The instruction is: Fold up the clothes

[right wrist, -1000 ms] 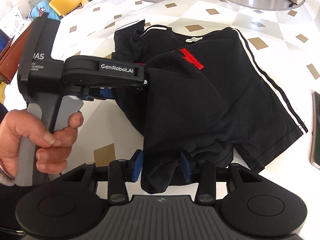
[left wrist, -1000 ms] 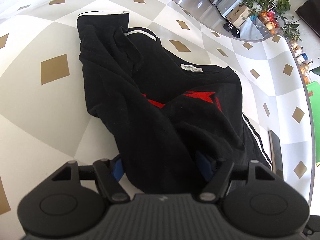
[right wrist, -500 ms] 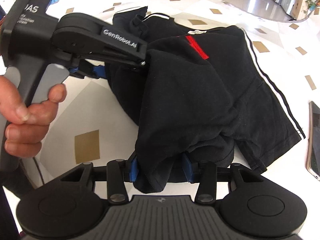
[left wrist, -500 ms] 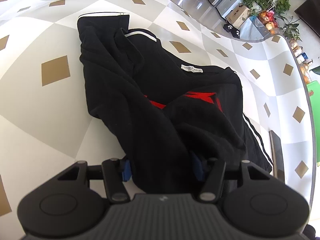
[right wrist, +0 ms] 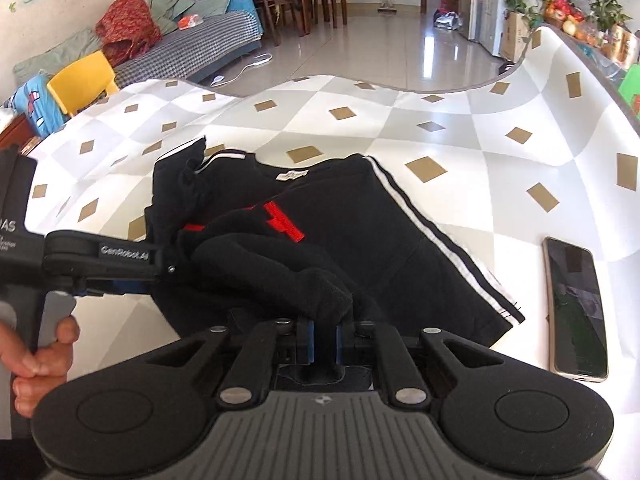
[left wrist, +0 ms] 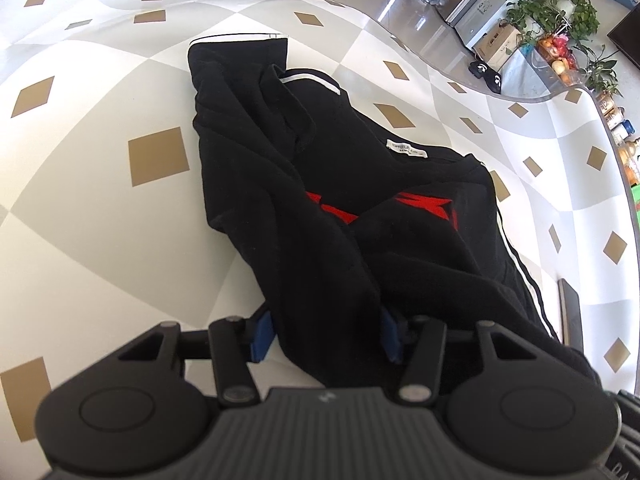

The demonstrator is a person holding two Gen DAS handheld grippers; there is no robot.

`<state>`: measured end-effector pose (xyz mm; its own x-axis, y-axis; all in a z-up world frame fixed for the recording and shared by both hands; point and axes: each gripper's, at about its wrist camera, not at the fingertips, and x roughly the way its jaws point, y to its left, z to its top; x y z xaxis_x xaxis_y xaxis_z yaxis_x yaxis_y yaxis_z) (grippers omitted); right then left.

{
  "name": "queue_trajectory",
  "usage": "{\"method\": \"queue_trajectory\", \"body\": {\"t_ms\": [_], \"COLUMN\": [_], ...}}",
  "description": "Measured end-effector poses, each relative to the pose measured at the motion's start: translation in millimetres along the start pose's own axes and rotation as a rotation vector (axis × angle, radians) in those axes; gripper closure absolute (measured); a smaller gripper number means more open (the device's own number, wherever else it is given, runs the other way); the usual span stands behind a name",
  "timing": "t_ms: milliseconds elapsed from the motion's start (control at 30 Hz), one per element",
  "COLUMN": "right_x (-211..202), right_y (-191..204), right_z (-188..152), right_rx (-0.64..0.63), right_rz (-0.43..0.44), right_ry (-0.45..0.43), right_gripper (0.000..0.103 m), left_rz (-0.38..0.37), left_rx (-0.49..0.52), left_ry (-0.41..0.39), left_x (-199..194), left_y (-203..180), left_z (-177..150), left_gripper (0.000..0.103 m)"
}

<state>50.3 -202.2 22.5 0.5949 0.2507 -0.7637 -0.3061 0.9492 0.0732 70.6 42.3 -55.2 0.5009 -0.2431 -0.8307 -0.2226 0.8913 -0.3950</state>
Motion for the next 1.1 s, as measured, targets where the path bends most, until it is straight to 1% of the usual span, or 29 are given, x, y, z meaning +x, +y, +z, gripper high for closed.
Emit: {"method": "queue_trajectory", "body": {"t_ms": [200,300,400,467,567,700,867,1000,1100], "right_x": [2,11,24,30,40,46,39,18,-1], "right_y": [-20,-21,-27,-33,-40,-37,-34,-34,-33], "right_z": [8,11,12,12,10,9,10,14,16], "right_rx": [0.067,0.076,0.083,0.108,0.126,0.105,0.091,0.107,0.118], "right_rz": [-0.068,-0.107,-0.167,-0.205,-0.227,-0.265,-0.266,-0.224,-0.193], "right_ry": [-0.044,-0.04,-0.024,-0.008,0.031,0.074,0.076,0.038,-0.012], "right_gripper": [0.095,0.095,0.095,0.095,0.095,0.092,0.077,0.071,0.068], "left_rz": [0.014,0.017,0.017,0.046,0.09,0.09,0.121,0.142,0.135], "left_rx": [0.011,0.0,-0.016,-0.013,-0.013,-0.046,-0.057,-0.068,-0.079], "left_ry": [-0.018,-0.018,-0.01,-0.016,-0.025,-0.005,-0.004,-0.012,-0.021], "left_x": [-7,-8,-9,-11,-13,-12,-14,-19,-23], "left_y": [3,7,12,16,23,38,48,54,57], "left_z": [3,5,6,6,7,8,8,7,6], "left_gripper": [0.053,0.053,0.052,0.052,0.052,0.052,0.05,0.048,0.048]}}
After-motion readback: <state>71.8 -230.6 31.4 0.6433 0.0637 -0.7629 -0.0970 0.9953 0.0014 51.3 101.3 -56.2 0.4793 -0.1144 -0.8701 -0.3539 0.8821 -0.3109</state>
